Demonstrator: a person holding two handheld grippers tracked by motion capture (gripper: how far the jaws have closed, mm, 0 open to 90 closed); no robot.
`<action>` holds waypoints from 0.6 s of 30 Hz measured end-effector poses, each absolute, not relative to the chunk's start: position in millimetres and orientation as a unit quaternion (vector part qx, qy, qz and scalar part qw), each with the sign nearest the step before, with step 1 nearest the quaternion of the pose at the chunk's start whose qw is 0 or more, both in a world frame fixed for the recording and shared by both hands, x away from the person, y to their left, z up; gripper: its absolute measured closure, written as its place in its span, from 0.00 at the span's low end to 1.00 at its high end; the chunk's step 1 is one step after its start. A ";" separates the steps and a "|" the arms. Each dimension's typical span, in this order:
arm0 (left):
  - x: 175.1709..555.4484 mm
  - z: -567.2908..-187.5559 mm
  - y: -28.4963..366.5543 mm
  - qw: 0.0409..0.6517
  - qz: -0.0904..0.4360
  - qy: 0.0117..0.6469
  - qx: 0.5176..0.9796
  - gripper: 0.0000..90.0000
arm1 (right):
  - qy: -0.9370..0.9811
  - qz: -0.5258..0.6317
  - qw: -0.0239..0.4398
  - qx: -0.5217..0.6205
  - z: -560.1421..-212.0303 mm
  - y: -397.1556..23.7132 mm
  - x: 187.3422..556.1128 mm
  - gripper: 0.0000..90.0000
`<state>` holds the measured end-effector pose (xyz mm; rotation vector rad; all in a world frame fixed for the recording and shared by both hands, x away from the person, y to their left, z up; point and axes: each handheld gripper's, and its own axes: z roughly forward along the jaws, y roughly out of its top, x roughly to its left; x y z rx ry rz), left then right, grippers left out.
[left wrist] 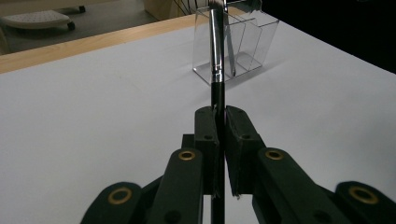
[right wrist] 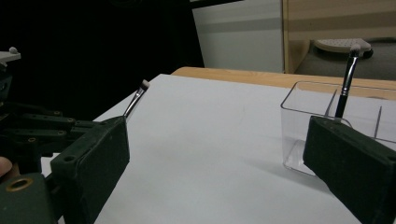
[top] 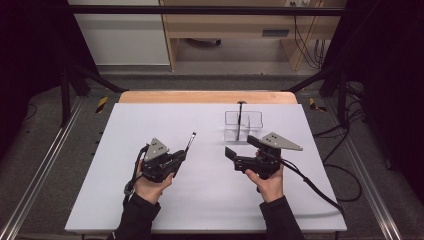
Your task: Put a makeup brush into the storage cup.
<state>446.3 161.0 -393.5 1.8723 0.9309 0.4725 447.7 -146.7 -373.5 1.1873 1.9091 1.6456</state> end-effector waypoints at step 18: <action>440.9 -396.9 146.2 0.490 0.194 0.384 0.759 0.93 | 0.673 0.592 0.147 0.419 -375.6 -127.4 451.7 0.13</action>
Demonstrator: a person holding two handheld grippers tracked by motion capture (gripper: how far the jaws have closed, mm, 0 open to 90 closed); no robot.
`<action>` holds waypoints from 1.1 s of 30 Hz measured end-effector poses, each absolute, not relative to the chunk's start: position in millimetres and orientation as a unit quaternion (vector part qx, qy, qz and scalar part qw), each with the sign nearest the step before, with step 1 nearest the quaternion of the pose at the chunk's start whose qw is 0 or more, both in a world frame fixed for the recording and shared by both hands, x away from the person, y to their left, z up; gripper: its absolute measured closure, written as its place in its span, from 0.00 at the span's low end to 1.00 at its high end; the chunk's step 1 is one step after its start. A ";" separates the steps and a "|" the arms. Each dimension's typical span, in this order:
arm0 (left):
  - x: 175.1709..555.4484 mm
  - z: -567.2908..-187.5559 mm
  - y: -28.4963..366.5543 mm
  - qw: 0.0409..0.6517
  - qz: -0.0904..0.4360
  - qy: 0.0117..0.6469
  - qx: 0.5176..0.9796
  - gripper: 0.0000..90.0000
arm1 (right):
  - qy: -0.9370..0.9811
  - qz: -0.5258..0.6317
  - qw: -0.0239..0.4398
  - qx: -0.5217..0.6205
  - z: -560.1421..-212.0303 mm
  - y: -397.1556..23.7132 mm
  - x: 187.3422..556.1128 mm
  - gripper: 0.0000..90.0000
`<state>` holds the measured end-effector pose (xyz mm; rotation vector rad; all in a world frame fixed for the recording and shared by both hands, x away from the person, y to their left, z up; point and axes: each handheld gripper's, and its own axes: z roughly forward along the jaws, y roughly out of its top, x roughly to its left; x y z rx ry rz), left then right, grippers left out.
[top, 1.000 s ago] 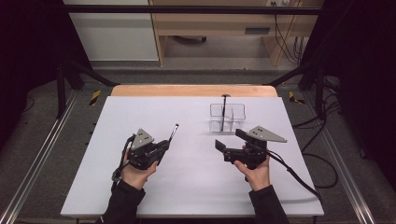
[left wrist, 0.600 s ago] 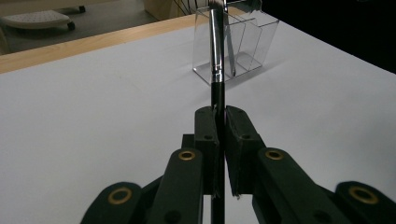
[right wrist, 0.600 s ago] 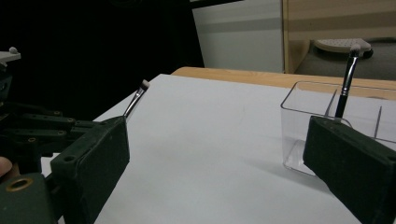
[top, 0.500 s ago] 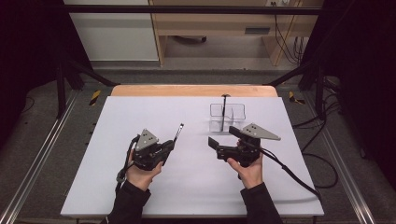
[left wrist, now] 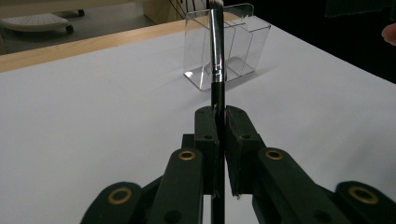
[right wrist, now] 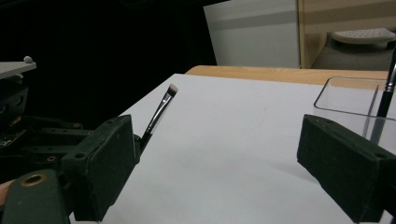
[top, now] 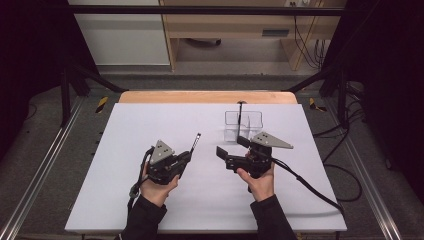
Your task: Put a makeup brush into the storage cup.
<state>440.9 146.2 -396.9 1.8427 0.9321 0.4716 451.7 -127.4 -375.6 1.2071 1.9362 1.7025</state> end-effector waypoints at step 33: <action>434.5 -407.8 118.1 0.506 0.188 0.379 0.752 0.93 | 0.661 0.593 0.101 0.448 -396.9 -107.4 456.5 0.21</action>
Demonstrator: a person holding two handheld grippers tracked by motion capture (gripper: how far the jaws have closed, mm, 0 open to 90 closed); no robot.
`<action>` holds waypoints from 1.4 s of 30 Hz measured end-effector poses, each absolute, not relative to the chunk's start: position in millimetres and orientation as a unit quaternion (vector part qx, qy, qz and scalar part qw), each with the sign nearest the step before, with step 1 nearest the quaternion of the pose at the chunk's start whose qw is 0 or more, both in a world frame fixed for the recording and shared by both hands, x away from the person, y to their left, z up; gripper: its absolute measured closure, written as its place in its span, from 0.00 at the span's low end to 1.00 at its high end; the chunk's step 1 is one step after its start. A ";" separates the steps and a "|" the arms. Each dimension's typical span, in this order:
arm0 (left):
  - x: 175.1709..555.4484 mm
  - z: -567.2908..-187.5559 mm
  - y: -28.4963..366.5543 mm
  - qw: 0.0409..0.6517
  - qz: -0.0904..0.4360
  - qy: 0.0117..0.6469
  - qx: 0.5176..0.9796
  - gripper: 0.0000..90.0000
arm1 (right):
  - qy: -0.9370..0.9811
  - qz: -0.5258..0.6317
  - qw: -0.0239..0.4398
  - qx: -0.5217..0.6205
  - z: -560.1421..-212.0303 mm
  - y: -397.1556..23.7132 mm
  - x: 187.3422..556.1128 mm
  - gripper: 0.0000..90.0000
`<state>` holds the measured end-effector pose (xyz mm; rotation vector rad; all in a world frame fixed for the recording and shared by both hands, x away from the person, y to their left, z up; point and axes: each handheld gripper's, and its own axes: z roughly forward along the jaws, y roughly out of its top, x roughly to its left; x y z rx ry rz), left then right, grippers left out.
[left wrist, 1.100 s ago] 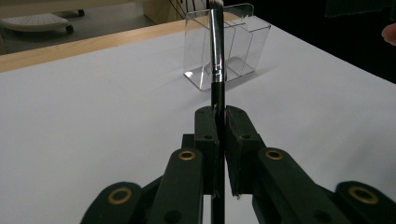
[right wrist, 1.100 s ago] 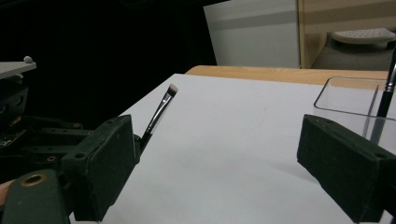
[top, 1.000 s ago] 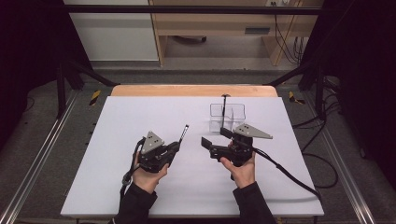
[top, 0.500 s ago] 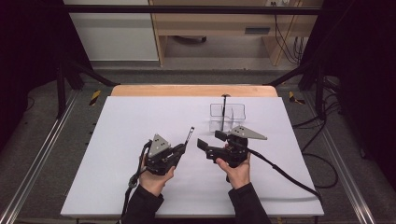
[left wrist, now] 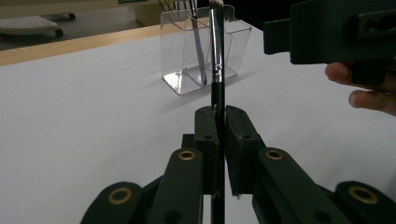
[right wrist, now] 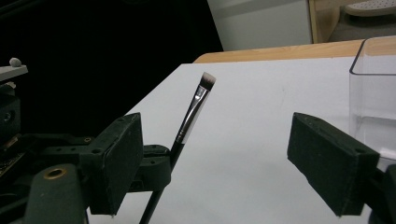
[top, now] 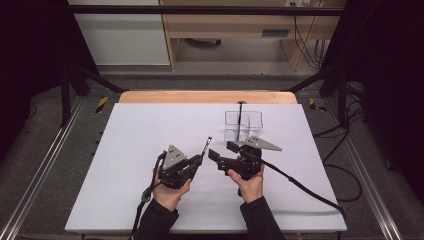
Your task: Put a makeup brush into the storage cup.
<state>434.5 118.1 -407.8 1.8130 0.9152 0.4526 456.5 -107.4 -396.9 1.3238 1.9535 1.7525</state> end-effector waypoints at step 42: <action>424.1 -405.6 97.8 0.519 0.182 0.371 0.748 0.93 | 0.644 0.606 0.061 0.463 -402.1 -101.7 457.3 0.48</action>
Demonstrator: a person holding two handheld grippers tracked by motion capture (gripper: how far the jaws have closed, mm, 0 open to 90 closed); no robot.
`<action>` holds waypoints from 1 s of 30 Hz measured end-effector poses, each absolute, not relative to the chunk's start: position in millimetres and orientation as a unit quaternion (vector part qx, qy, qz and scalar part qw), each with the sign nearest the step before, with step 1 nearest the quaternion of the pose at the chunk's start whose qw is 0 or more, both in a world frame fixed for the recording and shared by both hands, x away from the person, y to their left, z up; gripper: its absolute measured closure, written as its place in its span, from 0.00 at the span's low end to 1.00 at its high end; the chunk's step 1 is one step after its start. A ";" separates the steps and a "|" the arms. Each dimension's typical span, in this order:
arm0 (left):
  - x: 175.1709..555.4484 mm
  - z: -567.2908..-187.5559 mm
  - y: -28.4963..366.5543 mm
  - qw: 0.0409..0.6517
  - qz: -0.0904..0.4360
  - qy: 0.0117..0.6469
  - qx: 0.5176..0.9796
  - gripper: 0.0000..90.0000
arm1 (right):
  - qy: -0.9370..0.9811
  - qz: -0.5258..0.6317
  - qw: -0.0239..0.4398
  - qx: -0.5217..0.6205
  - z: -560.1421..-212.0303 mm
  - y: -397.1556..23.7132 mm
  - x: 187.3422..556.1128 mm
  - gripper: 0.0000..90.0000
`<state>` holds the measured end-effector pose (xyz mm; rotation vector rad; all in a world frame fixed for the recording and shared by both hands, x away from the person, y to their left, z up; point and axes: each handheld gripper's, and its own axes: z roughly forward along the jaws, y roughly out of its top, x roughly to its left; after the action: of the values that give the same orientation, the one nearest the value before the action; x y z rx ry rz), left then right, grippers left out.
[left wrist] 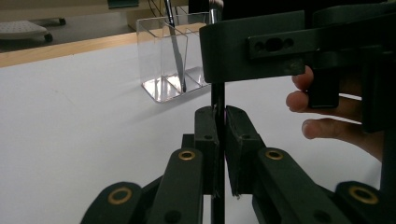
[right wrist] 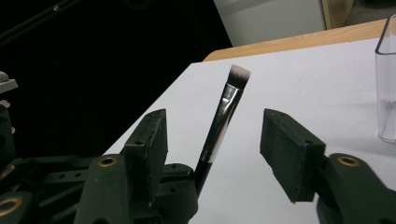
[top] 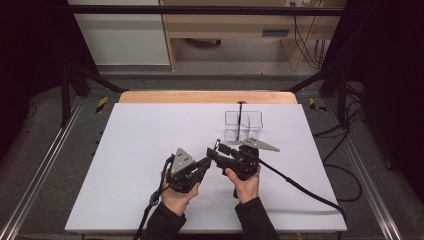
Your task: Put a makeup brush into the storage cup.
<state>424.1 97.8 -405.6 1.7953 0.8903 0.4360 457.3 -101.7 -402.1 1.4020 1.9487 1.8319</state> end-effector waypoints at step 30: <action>421.6 -404.8 96.2 0.523 0.187 0.370 0.745 0.93 | 0.632 0.613 0.026 0.472 -405.1 -98.6 458.0 0.83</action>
<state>421.6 96.2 -404.8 1.7838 0.8848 0.4469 458.0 -98.6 -405.1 1.4600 1.9551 1.8965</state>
